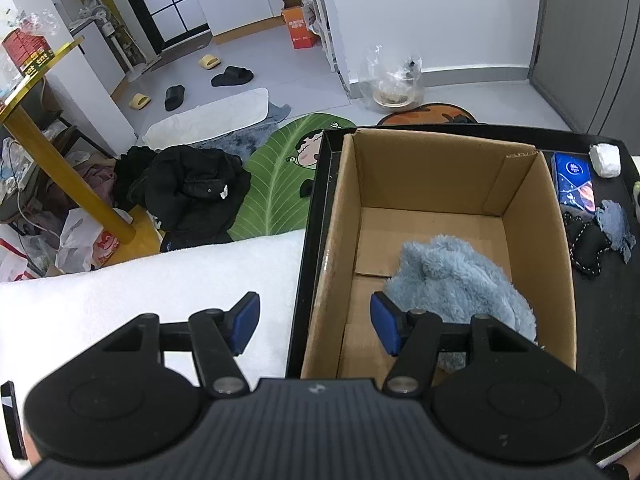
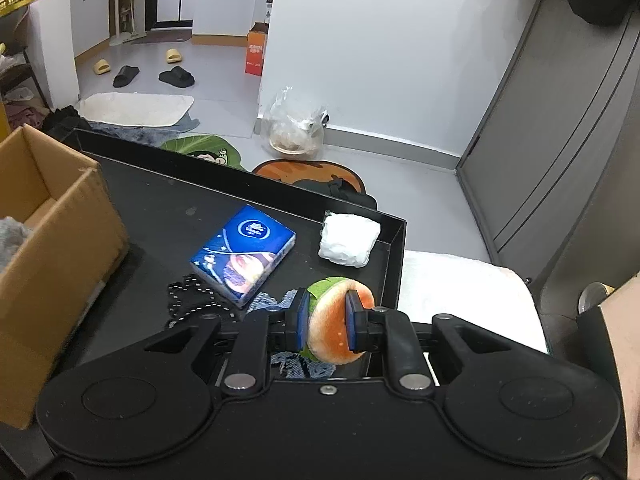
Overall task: Organize soft objects
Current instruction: 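Carry the burger plush with the right gripper and drop it into the box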
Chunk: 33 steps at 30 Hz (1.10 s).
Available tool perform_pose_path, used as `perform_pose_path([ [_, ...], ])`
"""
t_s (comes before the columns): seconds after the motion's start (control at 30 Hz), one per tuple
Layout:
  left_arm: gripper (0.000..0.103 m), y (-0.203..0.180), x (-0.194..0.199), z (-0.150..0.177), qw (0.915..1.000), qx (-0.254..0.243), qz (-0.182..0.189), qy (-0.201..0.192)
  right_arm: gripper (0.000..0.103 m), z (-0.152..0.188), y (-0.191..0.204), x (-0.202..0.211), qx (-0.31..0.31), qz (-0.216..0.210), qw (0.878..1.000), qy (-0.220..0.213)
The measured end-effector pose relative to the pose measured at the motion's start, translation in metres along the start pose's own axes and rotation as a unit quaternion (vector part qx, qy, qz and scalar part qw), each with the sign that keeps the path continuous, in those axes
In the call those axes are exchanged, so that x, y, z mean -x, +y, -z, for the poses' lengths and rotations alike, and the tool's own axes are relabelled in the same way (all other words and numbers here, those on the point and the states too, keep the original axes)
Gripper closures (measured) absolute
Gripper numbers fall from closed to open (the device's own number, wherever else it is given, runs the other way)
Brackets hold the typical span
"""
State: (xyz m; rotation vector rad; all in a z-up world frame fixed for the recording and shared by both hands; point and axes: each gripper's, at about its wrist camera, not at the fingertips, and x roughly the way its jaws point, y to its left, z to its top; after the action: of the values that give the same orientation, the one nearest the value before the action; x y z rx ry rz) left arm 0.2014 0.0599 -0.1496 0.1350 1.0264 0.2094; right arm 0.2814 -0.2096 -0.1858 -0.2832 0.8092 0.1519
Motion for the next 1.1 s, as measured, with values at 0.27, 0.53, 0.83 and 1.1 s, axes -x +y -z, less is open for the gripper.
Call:
perform_pose_path([
  [0.27, 0.043, 0.008, -0.001, 0.003, 0.9999, 0.016, 0.004, -0.003, 0.085, -0.008, 0.013, 0.023, 0.018, -0.014, 1.000, -0.011],
  [0.53, 0.044, 0.014, 0.001, 0.008, 0.9997, 0.019, 0.012, -0.005, 0.085, -0.022, 0.032, 0.046, 0.028, -0.038, 0.998, -0.029],
  [0.83, 0.047, 0.019, 0.004, 0.011, 0.9992, 0.018, 0.029, -0.019, 0.085, -0.048, 0.061, 0.067, 0.061, -0.094, 0.991, -0.067],
  [1.1, 0.065, 0.020, 0.000, 0.012, 0.9989, 0.019, 0.042, -0.014, 0.085, -0.062, 0.086, 0.075, 0.089, -0.137, 0.982, -0.092],
])
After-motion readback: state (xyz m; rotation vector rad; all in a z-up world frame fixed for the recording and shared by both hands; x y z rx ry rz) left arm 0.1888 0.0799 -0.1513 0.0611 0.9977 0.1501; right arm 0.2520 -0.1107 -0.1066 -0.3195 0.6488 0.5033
